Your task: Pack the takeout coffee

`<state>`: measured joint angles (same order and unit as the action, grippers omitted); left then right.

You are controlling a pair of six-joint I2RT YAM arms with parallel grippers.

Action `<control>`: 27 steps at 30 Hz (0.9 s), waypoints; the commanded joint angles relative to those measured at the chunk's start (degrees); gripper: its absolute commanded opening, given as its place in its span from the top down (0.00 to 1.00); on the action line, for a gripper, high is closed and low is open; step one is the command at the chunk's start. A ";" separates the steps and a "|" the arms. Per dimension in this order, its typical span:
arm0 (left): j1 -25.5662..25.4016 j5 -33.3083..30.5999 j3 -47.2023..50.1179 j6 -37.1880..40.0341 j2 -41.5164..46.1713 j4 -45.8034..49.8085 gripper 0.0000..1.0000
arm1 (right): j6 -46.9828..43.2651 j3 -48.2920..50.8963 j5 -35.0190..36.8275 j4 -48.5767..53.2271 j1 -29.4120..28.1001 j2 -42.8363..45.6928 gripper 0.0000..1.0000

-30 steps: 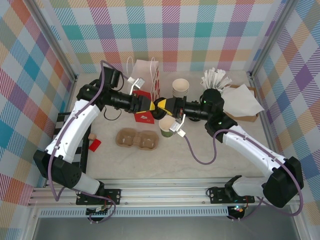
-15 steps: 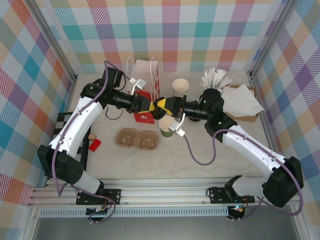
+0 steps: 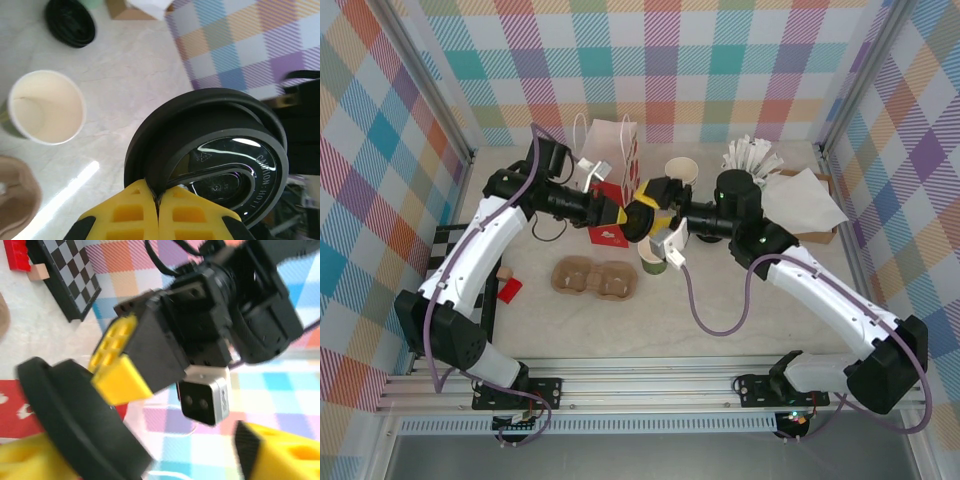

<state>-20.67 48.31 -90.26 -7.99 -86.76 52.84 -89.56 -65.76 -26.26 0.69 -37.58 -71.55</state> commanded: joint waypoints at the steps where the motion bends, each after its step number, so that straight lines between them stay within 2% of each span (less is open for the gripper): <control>1: -0.30 -13.45 2.33 -3.81 2.80 -0.95 1.00 | 30.09 -1.53 11.69 8.56 -0.30 3.95 0.00; 5: -2.90 -25.85 4.39 -9.89 4.83 0.82 1.00 | 64.98 -4.76 29.02 13.88 1.65 6.55 0.00; 6: -4.49 -30.29 4.63 -10.72 5.44 1.77 1.00 | 72.86 -6.07 31.93 17.96 3.21 6.64 0.00; 8: -7.78 -37.37 4.78 -12.27 6.07 3.26 1.00 | 87.66 -6.21 32.31 22.91 7.42 6.75 0.00; 10: -10.52 -40.63 5.15 -14.45 5.67 3.67 1.00 | 103.26 -2.77 28.29 24.18 12.18 7.11 0.00; 12: -12.71 -41.00 4.75 -15.70 3.59 4.64 1.00 | 116.62 1.62 18.90 23.27 16.39 6.59 0.00; 15: -17.05 -47.39 4.19 -18.37 0.49 4.99 1.00 | 131.00 8.03 8.76 18.04 17.90 4.34 0.00; 19: -19.66 -51.14 2.91 -23.27 -4.21 4.73 1.00 | 135.26 8.87 -2.00 18.93 17.91 -1.53 0.02; 24: -23.11 -55.63 -3.76 -24.34 -11.61 6.85 1.00 | 134.15 9.84 -5.13 16.98 17.81 -4.94 0.10; 27: -23.14 -54.80 -5.85 -26.19 -14.31 5.95 1.00 | 131.29 10.56 -7.91 14.39 17.83 -7.49 0.16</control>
<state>-43.18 -4.12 -92.95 -31.35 -100.25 57.74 41.50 -55.88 -28.38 18.55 -19.59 -77.34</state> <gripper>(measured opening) 0.040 0.848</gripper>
